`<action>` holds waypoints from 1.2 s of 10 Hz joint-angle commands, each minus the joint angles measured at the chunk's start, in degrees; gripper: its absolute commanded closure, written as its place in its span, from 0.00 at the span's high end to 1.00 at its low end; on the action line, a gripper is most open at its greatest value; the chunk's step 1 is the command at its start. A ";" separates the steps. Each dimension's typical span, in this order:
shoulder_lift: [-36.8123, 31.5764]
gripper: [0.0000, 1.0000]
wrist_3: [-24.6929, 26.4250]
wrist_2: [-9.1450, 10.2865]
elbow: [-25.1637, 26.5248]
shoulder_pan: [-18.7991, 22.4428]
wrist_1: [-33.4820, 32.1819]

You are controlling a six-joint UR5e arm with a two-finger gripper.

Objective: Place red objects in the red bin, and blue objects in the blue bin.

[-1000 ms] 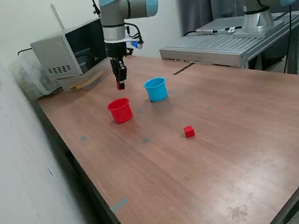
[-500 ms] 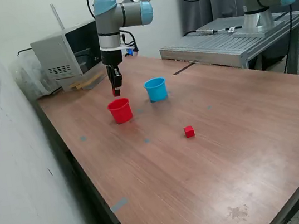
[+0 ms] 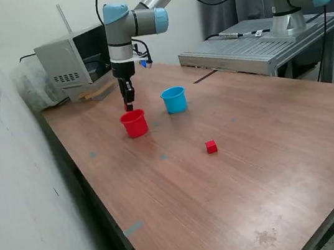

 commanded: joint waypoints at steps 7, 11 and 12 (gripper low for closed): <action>-3.20 1.00 -27.58 1.93 3.63 7.60 2.80; -7.59 1.00 -28.06 4.49 8.18 12.96 6.96; -9.00 1.00 -29.54 5.02 9.16 14.81 7.04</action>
